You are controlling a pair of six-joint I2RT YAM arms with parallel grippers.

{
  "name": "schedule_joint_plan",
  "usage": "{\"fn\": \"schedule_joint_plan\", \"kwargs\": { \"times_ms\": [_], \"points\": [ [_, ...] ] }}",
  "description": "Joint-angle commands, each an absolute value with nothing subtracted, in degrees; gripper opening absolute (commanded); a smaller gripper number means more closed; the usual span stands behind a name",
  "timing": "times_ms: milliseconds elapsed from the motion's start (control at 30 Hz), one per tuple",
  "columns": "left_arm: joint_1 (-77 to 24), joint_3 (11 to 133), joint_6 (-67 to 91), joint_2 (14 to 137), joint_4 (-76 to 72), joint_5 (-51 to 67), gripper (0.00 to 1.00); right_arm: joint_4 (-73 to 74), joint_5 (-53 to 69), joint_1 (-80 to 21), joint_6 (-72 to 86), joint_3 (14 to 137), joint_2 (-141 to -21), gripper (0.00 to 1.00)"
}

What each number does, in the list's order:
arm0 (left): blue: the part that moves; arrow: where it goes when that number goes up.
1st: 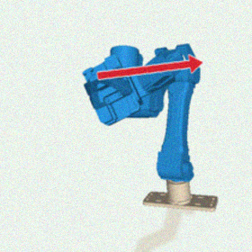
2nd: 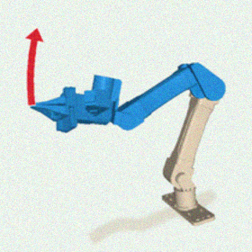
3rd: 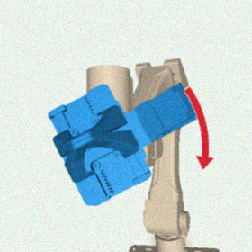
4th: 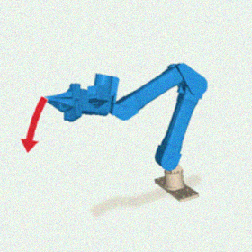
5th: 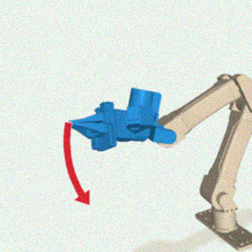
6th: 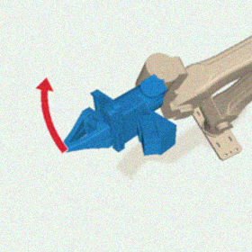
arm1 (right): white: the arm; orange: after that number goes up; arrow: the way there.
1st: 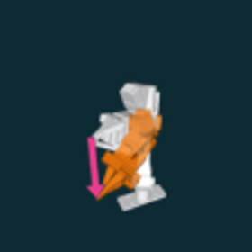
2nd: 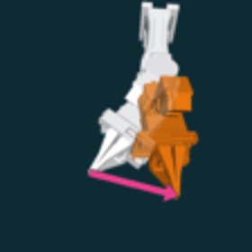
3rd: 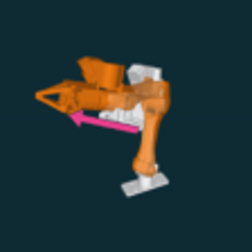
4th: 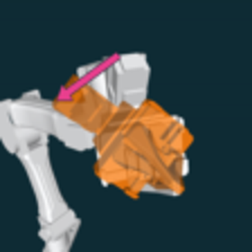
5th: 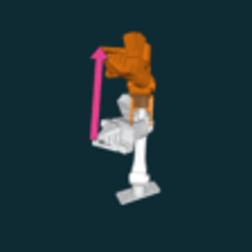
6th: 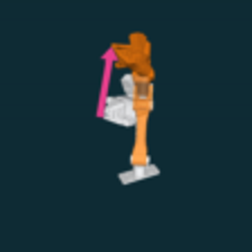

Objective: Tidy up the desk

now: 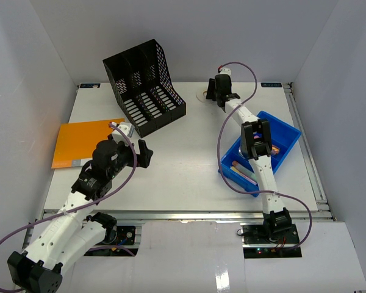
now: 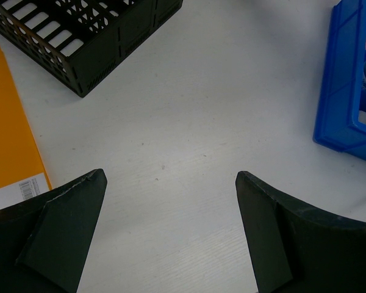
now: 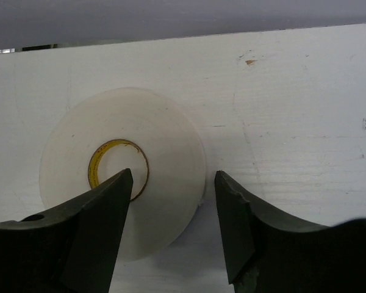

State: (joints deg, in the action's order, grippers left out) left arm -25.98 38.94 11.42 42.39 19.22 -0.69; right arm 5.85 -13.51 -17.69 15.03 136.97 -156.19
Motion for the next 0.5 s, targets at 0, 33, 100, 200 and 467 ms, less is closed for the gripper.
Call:
{"fn": "schedule_joint_plan", "kwargs": {
  "times_ms": [0, 33, 100, 200, 467],
  "points": [
    [-25.66, 38.67, 10.90, 42.19, 18.46, -1.05, 0.98, 3.52, -13.27, -17.66, 14.15, 138.16, -156.27, 0.58],
    [-25.66, 38.67, 10.98, 42.10, 18.54, -1.05, 0.98, 3.61, -12.81, -17.58, 13.98, 137.62, -156.00, 0.56],
    [-25.66, 38.58, 10.89, 41.87, 18.46, -1.05, 0.98, 4.31, -10.92, -17.48, 13.96, 135.94, -155.03, 0.52],
    [-25.66, 38.60, 10.81, 41.41, 18.48, -1.04, 0.98, 5.58, -8.90, -17.30, 13.77, 134.18, -153.77, 0.47],
    [-25.66, 38.67, 10.72, 40.31, 18.37, -0.41, 0.98, 11.51, -1.20, -17.33, 11.04, 126.91, -147.94, 0.40]
  ]
}}
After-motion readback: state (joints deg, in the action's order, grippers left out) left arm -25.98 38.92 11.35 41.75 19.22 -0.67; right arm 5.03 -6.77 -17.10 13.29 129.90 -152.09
